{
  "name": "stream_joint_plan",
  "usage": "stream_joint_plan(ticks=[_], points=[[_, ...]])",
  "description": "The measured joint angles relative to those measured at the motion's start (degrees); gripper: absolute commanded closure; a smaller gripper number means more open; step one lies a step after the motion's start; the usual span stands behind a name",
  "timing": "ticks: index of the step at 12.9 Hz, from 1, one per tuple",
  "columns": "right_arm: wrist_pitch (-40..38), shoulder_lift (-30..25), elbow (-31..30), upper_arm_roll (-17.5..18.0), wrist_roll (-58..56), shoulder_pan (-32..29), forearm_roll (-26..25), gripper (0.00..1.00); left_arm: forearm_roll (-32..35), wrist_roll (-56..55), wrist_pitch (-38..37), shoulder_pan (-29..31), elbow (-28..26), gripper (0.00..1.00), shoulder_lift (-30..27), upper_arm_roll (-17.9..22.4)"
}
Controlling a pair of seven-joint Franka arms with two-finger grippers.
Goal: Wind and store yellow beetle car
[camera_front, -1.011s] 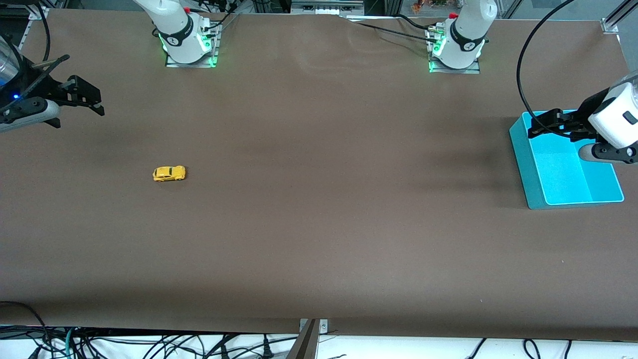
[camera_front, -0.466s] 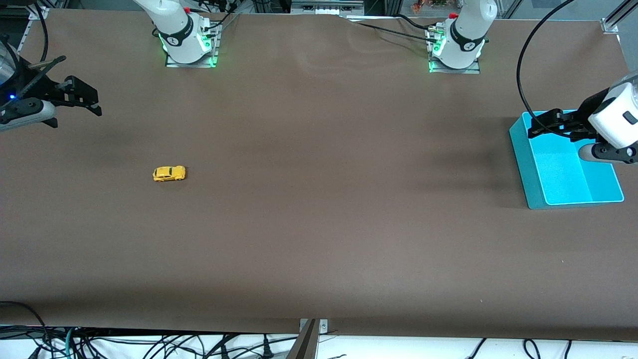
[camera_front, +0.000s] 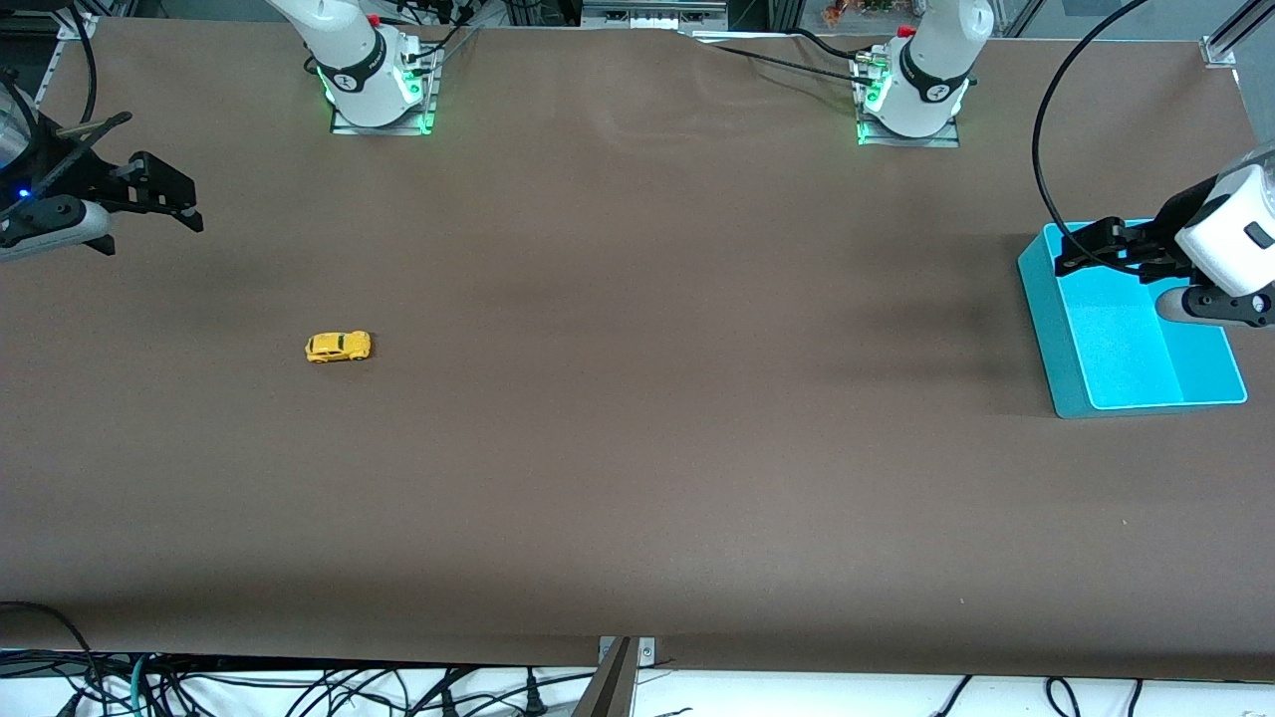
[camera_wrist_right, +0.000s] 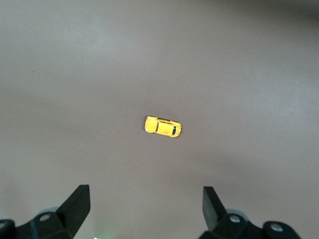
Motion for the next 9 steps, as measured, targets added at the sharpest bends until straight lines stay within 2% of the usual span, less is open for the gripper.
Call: stream_joint_plan(ticks=[9], points=[[-0.73, 0.0, 0.0, 0.0, 0.0, 0.0, -0.01, 0.0, 0.0, 0.0, 0.0, -0.02, 0.0, 0.0, 0.0, -0.05]])
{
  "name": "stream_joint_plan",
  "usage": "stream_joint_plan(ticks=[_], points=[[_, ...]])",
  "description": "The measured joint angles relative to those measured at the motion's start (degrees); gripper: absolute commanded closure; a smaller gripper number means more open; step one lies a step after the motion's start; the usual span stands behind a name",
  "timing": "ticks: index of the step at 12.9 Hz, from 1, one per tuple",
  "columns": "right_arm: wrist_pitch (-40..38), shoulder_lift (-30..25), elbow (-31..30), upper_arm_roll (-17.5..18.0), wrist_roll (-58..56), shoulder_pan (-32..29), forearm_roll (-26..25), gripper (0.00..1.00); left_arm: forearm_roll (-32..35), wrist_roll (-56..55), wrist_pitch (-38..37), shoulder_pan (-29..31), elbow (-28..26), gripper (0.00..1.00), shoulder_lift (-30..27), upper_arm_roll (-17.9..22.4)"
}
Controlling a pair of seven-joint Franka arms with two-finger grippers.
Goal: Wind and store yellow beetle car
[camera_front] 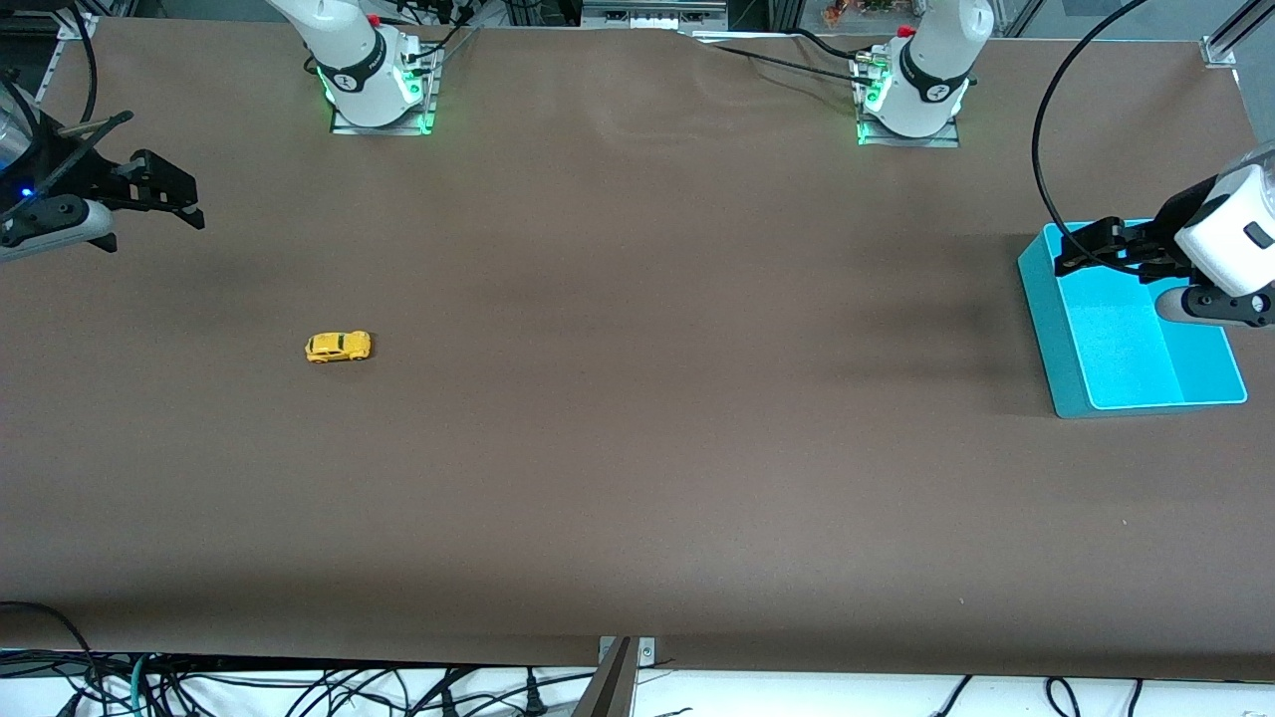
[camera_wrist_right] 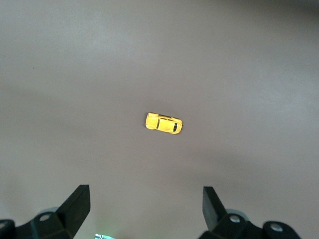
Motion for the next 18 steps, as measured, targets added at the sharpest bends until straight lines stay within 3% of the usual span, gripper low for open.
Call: stream_joint_plan(ticks=[11, 18], points=[[-1.13, 1.15, -1.29, 0.18, 0.02, 0.06, -0.02, 0.0, 0.0, -0.14, 0.0, -0.11, 0.0, 0.0, 0.01, 0.0], [15.73, 2.95, -19.06, 0.18, -1.6, 0.05, -0.05, 0.0, 0.0, -0.14, 0.0, -0.12, 0.0, 0.0, 0.03, 0.0]])
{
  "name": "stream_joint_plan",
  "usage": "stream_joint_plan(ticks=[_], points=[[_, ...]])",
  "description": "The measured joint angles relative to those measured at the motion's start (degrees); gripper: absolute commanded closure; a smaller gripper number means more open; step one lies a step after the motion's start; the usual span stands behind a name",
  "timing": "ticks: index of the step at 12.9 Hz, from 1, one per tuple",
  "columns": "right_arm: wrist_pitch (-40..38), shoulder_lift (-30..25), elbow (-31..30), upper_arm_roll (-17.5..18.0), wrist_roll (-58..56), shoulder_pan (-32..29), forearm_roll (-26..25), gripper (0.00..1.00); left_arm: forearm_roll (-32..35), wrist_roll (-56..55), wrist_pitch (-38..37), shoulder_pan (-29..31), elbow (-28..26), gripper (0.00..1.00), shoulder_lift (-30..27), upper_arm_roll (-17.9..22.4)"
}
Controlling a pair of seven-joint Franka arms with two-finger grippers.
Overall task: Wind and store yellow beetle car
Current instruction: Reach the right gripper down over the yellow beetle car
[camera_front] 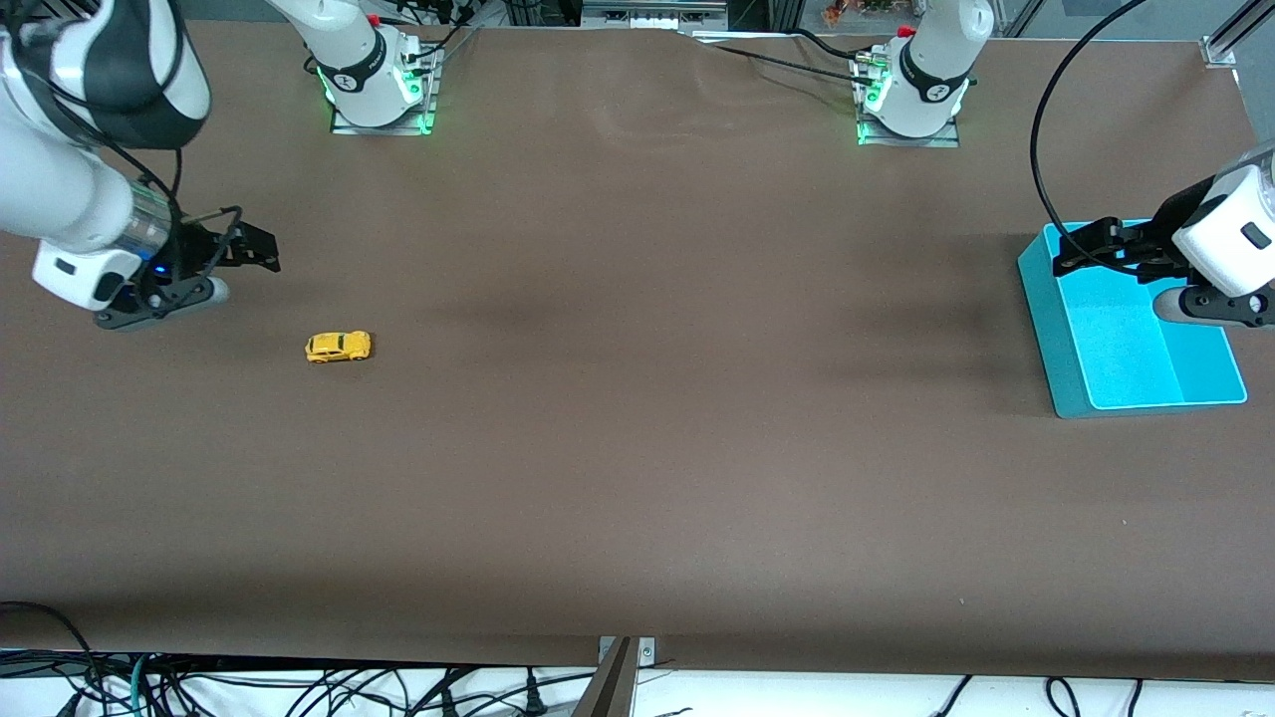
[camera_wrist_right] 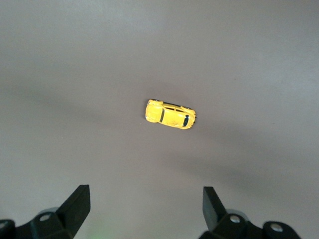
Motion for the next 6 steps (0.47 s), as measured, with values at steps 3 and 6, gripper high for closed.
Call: stream_joint_plan(ticks=[3, 6], points=[[10.62, -0.02, -9.52, 0.08, -8.12, 0.03, 0.0, 0.0, 0.0, 0.0, 0.0, -0.02, 0.0, 0.0, 0.01, 0.0], [14.97, 0.4, -14.59, 0.11, -19.74, 0.05, -0.01, 0.0, 0.0, 0.0, 0.0, -0.02, 0.0, 0.0, 0.02, 0.0]])
